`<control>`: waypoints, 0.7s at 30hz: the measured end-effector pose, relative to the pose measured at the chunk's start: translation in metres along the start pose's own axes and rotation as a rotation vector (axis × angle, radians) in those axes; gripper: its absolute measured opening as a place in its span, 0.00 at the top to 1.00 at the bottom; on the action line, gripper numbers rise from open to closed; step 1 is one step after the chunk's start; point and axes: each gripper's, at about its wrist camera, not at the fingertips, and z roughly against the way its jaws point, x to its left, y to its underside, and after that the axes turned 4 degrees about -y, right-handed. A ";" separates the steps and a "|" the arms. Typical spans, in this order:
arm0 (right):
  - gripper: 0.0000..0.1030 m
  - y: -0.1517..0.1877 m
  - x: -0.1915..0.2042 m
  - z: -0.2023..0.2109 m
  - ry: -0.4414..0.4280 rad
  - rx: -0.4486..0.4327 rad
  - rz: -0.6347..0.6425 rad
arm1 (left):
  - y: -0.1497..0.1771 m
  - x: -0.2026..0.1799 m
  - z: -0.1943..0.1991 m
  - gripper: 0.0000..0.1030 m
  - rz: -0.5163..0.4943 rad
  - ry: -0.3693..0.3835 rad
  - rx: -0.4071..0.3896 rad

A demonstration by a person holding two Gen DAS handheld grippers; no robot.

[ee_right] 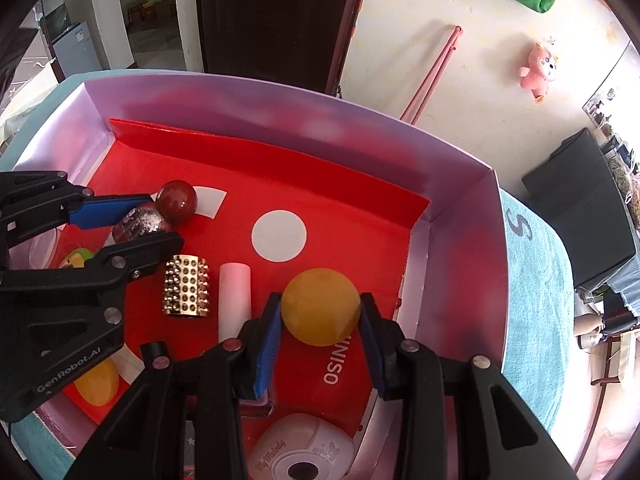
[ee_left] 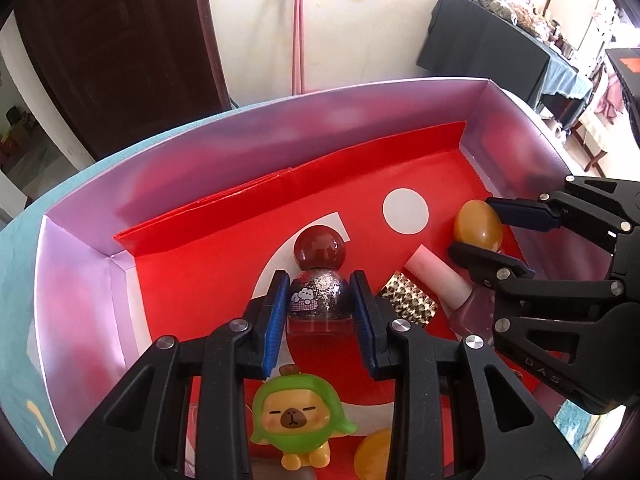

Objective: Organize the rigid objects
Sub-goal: 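Open the left gripper to release the glitter bottle while the right gripper releases the orange ball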

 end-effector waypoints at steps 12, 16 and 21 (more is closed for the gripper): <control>0.51 0.008 0.006 0.017 0.004 -0.037 -0.005 | 0.019 0.006 0.042 0.34 0.041 -0.013 -0.100; 0.50 0.015 0.009 0.034 -0.003 -0.069 -0.018 | 0.034 0.010 0.071 0.29 0.068 -0.019 -0.177; 0.42 0.031 0.014 0.065 -0.018 -0.148 -0.037 | 0.056 0.009 0.101 0.29 0.101 -0.042 -0.242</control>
